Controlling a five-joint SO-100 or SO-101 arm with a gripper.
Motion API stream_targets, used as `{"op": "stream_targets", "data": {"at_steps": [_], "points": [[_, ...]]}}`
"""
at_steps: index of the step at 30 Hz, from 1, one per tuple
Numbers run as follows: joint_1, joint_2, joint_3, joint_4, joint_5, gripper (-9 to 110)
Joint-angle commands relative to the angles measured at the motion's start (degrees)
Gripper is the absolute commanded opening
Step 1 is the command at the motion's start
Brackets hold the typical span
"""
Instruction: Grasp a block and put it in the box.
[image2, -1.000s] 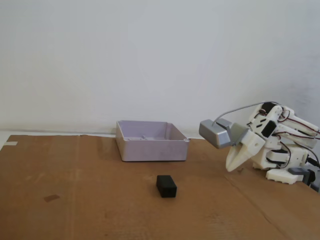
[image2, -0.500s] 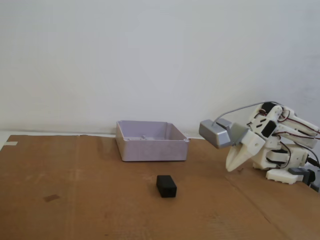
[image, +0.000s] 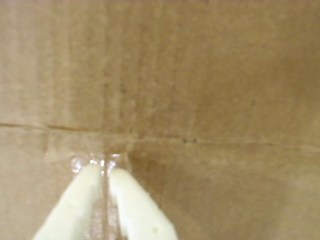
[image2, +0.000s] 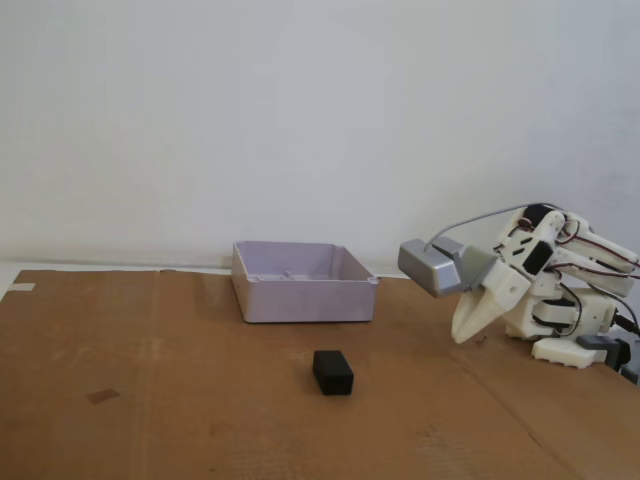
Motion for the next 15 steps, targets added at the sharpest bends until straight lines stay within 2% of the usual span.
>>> {"op": "stream_targets", "data": {"at_steps": [1,15], "points": [[-0.26,1.58,2.29,10.2,0.35,0],[-0.18,1.23,2.29,9.93,0.79,0]]}}
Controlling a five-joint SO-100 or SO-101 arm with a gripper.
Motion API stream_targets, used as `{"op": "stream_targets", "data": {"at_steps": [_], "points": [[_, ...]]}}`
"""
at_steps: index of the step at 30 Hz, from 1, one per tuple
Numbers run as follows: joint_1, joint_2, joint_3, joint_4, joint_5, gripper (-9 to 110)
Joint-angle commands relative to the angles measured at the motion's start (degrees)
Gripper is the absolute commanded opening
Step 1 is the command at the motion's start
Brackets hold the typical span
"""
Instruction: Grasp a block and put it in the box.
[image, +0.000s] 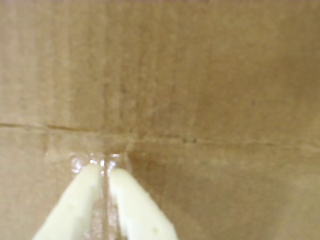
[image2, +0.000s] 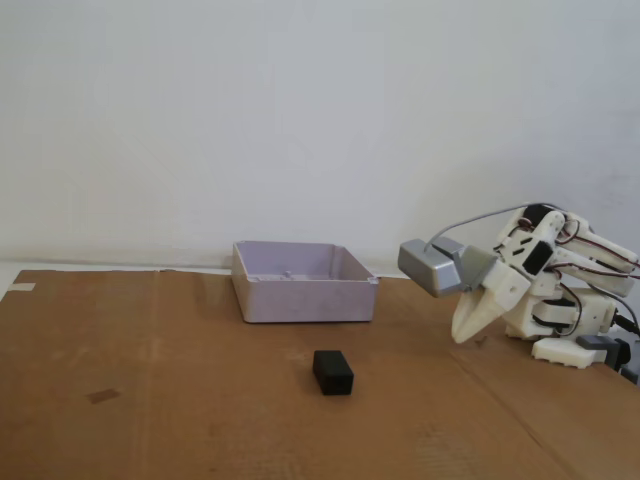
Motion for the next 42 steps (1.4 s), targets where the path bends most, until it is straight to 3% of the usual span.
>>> {"op": "stream_targets", "data": {"at_steps": [1,17,29,42], "points": [[-0.18,1.23,2.29,9.93,0.88,0],[-0.18,1.05,-2.81,9.76,0.88,0],[-0.62,-8.17,-4.83,-10.11,0.79,0],[-0.26,-20.65,-19.6,-10.99,0.97,0]]}}
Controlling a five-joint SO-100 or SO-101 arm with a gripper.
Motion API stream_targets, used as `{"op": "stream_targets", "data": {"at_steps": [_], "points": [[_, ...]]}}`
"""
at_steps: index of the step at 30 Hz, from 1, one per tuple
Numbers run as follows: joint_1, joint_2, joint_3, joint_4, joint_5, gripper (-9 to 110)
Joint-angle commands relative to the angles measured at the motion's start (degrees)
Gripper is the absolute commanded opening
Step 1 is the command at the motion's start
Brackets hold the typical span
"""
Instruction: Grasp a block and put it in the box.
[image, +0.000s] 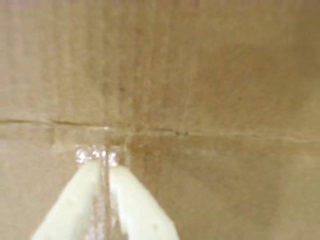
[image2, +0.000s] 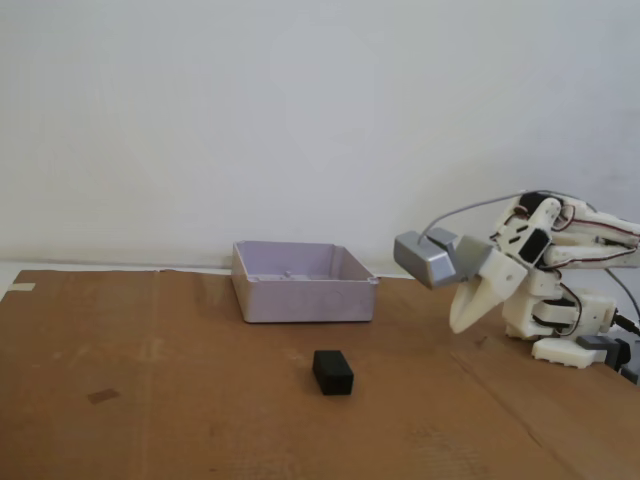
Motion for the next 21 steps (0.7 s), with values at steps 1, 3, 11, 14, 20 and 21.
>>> {"op": "stream_targets", "data": {"at_steps": [1,3,11,14,20,21], "points": [[-0.44,-3.6,-10.11,-2.29,0.44,0],[-0.7,-6.15,-12.48,-2.37,0.44,0],[-0.88,-17.84,-22.5,-3.6,0.53,0],[-0.97,-22.68,-24.79,-10.11,0.53,0],[-1.14,-31.64,-29.53,-20.13,0.53,0],[-1.58,-32.96,-30.76,-20.65,0.53,0]]}}
